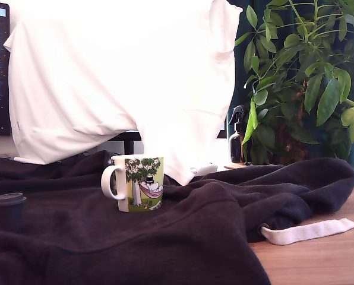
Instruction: Pick the grey coffee capsule and place it inside the green coffee cup
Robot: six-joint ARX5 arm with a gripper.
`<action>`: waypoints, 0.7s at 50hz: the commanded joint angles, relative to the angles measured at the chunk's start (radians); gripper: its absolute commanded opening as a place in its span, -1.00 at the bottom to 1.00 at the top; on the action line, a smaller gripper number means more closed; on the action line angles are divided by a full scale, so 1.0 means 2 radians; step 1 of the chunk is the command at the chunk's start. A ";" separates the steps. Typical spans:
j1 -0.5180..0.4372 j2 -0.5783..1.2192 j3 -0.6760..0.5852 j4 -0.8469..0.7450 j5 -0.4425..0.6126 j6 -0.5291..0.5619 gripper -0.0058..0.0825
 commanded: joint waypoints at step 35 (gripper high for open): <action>0.010 0.013 -0.017 0.125 0.209 -0.150 -0.65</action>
